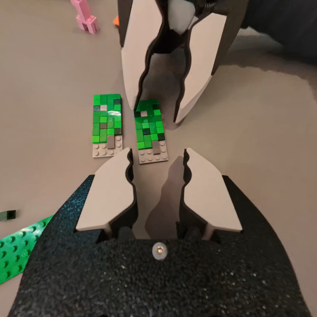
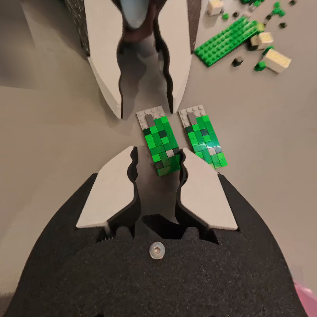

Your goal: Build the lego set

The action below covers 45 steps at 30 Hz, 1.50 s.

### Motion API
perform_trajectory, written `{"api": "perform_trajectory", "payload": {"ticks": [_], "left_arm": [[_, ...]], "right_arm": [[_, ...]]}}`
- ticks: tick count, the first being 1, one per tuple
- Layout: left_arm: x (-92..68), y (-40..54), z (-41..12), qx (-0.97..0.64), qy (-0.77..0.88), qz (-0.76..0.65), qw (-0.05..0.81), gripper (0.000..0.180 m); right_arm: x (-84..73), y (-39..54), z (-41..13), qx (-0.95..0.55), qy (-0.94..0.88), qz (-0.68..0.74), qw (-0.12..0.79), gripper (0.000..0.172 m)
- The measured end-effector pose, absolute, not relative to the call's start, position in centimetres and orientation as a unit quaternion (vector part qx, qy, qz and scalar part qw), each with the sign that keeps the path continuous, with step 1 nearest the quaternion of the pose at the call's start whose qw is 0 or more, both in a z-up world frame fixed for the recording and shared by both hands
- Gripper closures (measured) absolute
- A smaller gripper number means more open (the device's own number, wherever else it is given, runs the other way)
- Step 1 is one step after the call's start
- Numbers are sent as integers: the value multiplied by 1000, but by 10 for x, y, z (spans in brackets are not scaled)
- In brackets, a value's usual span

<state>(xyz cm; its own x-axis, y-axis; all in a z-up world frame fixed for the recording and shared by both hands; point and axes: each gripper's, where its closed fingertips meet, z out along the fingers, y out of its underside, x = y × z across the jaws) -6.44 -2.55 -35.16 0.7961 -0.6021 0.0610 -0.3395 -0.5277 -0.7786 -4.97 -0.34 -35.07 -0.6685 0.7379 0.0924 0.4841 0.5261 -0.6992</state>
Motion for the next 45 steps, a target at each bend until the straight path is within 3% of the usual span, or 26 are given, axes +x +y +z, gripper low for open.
{"api": "perform_trajectory", "payload": {"ticks": [5, 7, 13, 18, 25, 27, 30, 33, 38, 45], "left_arm": [[-67, -20, -357, -868, 284, -135, 384, 129], [-64, -21, -351, -861, 286, -150, 392, 130], [-75, -34, -337, -802, 383, -81, 451, 127], [-82, -32, -327, -706, 493, 113, 495, 142], [-74, -30, -322, -665, 520, 178, 506, 165], [-76, -29, -317, -670, 504, 179, 514, 175], [-78, -27, -315, -693, 475, 147, 522, 176], [-80, -27, -311, -697, 462, 141, 530, 176], [-76, -30, -315, -695, 471, 132, 527, 176], [-76, -30, -312, -696, 465, 130, 532, 176]], "right_arm": [[-55, -3, -357, -318, -890, 291, 150, 126], [-53, -7, -357, -316, -896, 290, 114, 138], [-54, -5, -355, -336, -883, 314, 96, 138], [-55, -9, -339, -353, -837, 412, 68, 139], [-57, -17, -316, -342, -816, 458, 86, 139], [-61, -17, -308, -341, -806, 468, 122, 157], [-68, -17, -292, -327, -802, 442, 232, 128], [-67, -25, -298, -309, -830, 359, 294, 121], [-76, -19, -322, -288, -853, 205, 383, 140], [-81, -18, -326, -270, -854, 157, 416, 156]]}}
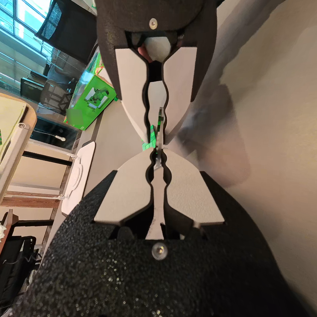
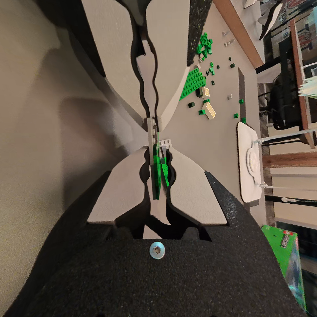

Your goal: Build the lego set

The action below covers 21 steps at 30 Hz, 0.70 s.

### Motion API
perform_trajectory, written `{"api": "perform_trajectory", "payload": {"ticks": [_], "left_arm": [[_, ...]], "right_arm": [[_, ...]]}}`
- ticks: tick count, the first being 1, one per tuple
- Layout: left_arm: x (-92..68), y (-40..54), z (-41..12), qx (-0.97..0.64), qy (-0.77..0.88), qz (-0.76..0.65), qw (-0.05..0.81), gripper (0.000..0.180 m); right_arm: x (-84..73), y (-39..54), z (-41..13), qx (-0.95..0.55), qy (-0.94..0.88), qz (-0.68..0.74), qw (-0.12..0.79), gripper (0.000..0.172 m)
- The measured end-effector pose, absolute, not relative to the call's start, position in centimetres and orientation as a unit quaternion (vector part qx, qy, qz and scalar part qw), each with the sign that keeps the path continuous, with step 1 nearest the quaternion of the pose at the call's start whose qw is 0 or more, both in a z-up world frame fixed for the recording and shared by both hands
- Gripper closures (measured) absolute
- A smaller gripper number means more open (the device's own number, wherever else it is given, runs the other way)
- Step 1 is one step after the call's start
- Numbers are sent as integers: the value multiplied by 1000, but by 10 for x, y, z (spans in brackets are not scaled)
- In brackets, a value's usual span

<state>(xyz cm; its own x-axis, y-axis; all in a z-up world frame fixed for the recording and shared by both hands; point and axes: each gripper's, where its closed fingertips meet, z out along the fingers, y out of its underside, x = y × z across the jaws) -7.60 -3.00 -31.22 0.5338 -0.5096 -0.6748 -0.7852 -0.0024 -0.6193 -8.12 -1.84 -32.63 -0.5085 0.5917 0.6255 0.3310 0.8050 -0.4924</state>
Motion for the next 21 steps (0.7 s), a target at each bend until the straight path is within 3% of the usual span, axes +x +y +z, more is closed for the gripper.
{"api": "perform_trajectory", "payload": {"ticks": [3, 15, 21], "left_arm": [[-76, -30, -311, -694, 463, 131, 535, 176], [-69, -33, -318, -681, 494, 146, 520, 175], [-71, -32, -317, -680, 492, 149, 522, 176]], "right_arm": [[-82, -19, -327, -263, -855, 147, 422, 164], [-74, -23, -337, -230, -873, 149, 404, 165], [-72, -18, -332, -233, -855, 152, 438, 154]]}}
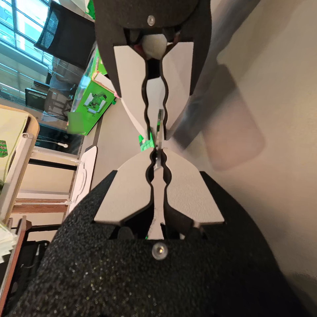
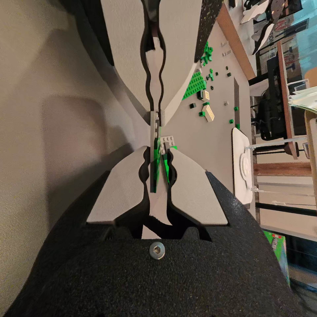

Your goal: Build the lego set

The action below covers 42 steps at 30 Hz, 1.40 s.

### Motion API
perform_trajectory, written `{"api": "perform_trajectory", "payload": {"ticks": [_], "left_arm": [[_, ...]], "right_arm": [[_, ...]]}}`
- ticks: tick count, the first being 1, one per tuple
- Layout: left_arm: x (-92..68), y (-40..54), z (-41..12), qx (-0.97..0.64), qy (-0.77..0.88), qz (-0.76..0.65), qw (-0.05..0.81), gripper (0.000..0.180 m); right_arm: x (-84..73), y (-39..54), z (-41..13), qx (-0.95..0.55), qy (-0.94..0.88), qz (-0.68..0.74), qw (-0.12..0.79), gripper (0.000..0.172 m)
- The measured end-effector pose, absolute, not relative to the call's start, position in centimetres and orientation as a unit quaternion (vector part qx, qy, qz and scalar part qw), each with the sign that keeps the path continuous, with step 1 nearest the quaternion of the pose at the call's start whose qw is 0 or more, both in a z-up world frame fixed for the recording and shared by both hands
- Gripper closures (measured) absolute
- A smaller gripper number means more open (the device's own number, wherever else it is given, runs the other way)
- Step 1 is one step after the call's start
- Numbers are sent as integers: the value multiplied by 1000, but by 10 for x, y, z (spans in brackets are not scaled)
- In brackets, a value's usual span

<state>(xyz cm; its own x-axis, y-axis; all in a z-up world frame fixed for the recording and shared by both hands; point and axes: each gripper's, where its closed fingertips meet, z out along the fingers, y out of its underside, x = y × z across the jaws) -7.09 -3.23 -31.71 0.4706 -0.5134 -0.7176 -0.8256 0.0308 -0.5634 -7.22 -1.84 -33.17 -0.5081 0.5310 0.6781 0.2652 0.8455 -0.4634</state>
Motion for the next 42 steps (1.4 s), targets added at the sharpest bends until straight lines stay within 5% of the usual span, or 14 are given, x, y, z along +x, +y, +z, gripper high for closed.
{"api": "perform_trajectory", "payload": {"ticks": [12, 19, 28, 31, 35, 42], "left_arm": [[-67, -33, -316, -676, 495, 139, 527, 176], [-72, -31, -317, -696, 474, 119, 526, 176], [-72, -31, -315, -690, 476, 129, 529, 176], [-72, -32, -315, -689, 476, 127, 531, 176], [-70, -31, -313, -695, 466, 111, 537, 176], [-88, -26, -300, -742, 364, 24, 562, 156]], "right_arm": [[-69, -24, -332, -218, -862, 166, 426, 165], [-66, -25, -324, -203, -838, 154, 483, 152], [-68, -29, -322, -210, -828, 161, 495, 165], [-63, -11, -334, -228, -842, 106, 477, 135], [-60, -1, -339, -221, -845, 68, 482, 163], [-56, 37, -347, -225, -843, -71, 483, 165]]}}
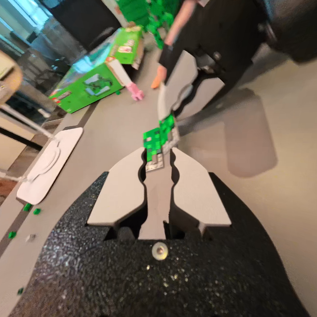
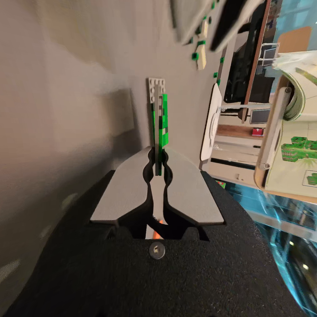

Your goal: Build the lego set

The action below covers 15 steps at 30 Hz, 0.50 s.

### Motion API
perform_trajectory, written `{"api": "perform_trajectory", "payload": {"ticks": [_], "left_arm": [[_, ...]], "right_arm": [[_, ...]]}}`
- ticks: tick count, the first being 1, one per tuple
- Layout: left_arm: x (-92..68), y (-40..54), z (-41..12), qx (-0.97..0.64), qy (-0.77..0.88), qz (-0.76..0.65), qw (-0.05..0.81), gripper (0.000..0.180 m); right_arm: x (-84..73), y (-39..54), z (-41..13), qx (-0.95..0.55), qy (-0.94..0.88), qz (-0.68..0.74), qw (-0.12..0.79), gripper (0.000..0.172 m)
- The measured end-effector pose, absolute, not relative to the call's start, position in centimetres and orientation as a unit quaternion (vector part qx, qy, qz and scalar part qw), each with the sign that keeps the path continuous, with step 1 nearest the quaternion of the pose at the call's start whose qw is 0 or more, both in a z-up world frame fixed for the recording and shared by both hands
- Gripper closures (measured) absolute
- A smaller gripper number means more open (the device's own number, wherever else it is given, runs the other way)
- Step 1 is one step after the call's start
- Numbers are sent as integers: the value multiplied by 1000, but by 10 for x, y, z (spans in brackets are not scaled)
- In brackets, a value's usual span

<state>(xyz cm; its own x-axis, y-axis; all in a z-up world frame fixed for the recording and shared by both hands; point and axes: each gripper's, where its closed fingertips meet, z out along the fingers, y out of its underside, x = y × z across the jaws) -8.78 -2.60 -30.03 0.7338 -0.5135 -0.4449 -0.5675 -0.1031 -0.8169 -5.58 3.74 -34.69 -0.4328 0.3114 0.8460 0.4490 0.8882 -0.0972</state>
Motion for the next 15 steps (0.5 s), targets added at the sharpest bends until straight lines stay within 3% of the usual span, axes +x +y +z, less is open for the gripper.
{"api": "perform_trajectory", "payload": {"ticks": [7, 12, 15], "left_arm": [[-140, -22, -269, -734, 226, 27, 640, 161], [-150, -22, -265, -734, 198, 24, 650, 161], [-157, -21, -262, -727, 187, 36, 660, 161]], "right_arm": [[-56, 34, -357, -213, -864, -147, 432, 152], [-41, 31, -351, -324, -877, -119, 334, 124], [-33, 33, -338, -378, -864, -75, 325, 123]]}}
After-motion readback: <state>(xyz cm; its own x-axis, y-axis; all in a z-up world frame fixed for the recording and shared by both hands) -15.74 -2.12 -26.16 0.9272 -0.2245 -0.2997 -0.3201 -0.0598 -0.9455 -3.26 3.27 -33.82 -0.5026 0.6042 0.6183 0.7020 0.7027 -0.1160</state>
